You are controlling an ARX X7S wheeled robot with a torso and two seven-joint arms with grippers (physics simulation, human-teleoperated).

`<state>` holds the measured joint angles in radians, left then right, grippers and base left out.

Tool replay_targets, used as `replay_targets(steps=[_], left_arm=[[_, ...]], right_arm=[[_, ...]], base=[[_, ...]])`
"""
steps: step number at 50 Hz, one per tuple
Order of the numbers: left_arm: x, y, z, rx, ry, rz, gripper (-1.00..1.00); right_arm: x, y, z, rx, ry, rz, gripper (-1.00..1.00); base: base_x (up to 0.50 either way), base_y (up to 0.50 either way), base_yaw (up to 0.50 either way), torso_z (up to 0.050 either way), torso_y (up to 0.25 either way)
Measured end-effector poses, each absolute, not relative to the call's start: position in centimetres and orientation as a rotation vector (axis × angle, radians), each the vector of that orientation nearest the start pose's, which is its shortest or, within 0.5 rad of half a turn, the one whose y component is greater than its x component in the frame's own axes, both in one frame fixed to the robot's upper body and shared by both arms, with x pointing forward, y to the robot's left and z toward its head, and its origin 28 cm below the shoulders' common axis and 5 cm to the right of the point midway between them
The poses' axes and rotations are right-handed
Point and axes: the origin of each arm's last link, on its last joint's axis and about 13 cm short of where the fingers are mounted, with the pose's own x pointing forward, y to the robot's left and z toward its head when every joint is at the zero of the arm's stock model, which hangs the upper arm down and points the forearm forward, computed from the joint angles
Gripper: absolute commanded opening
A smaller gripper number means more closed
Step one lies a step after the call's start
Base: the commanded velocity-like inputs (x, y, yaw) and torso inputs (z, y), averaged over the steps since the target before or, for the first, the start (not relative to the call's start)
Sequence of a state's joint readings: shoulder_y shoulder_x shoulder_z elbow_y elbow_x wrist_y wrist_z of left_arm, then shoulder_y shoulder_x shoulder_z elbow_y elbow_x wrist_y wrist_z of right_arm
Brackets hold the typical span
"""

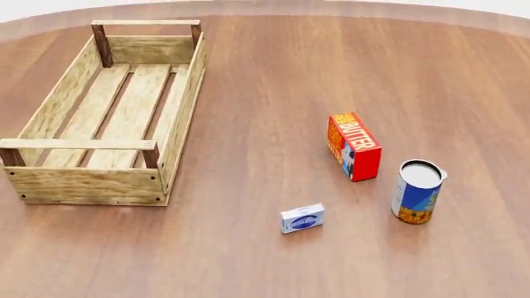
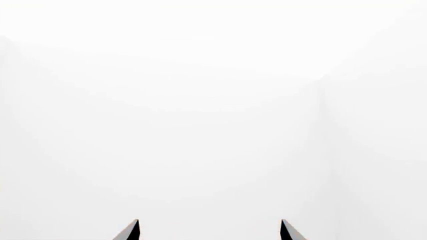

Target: Pick up the cream cheese and put it in the tray.

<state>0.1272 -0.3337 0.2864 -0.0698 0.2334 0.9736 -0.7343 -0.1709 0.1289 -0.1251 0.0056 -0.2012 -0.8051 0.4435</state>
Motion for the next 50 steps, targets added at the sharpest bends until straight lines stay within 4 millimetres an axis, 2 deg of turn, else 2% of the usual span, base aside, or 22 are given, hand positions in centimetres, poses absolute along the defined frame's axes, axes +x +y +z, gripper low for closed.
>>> replay_targets(steps=[26, 50], left_arm=[[16.06, 21.42, 2.99, 0.065, -0.791, 0.138, 1.0], [16.03, 21.41, 2.99, 0.066, -0.787, 0.136, 1.0]], right_arm=[[16.42, -9.14, 3.09, -0.101, -0.659, -0.157, 1.0], [16.41, -9.11, 3.06, -0.101, -0.658, -0.155, 1.0]], base=[[0.09, 0.18, 0.0, 0.0, 0.0], [0.18, 0.22, 0.0, 0.0, 0.0]])
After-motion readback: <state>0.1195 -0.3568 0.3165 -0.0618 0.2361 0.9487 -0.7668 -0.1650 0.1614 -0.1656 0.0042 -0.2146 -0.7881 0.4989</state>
